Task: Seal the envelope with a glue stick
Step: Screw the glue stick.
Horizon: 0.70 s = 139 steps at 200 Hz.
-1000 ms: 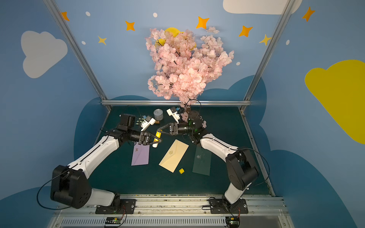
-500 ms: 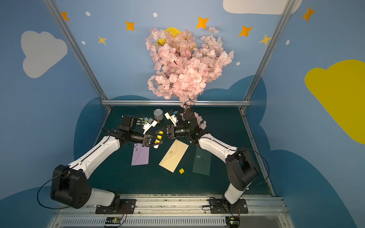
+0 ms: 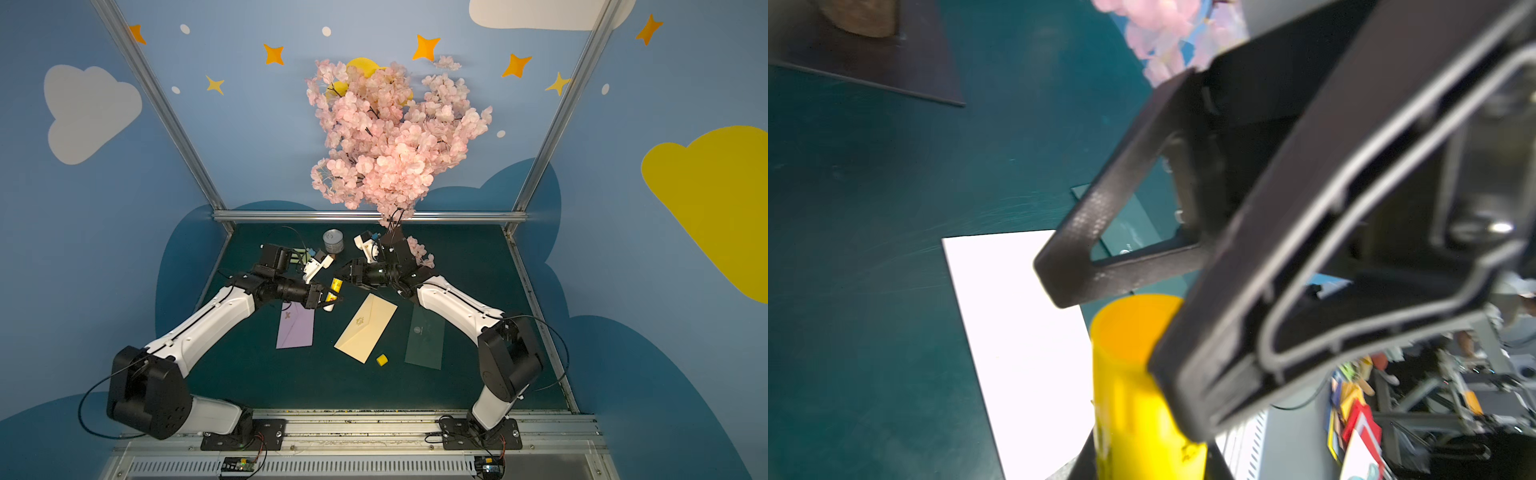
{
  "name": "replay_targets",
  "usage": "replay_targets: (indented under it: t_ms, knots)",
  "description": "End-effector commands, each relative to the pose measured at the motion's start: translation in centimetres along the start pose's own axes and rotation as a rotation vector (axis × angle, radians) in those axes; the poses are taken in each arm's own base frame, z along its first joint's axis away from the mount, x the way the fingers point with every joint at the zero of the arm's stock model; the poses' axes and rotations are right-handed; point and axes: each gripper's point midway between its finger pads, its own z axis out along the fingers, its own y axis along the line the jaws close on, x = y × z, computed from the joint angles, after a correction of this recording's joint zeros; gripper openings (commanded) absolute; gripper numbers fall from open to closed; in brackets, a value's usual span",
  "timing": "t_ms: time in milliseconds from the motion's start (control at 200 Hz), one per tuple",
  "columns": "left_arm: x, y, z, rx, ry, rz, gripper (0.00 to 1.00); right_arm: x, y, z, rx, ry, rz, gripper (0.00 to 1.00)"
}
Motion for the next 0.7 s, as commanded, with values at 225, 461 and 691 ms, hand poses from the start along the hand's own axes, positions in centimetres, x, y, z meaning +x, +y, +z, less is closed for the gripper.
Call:
replay_targets:
  t_ms: [225,461,691]
  knots:
    - [0.8,2.2,1.5,-0.107,0.045,-0.024,0.03,-0.3,-1.8,1.2,0.152,-0.018,0.038,0.39]
    - [0.7,2.2,1.7,-0.112,0.046,-0.026,0.02,0.1,-2.1,1.7,0.168,0.000,0.053,0.33]
    - [0.5,2.0,1.8,-0.093,0.044,-0.031,0.03,0.2,-2.0,1.8,0.157,-0.002,0.051,0.33]
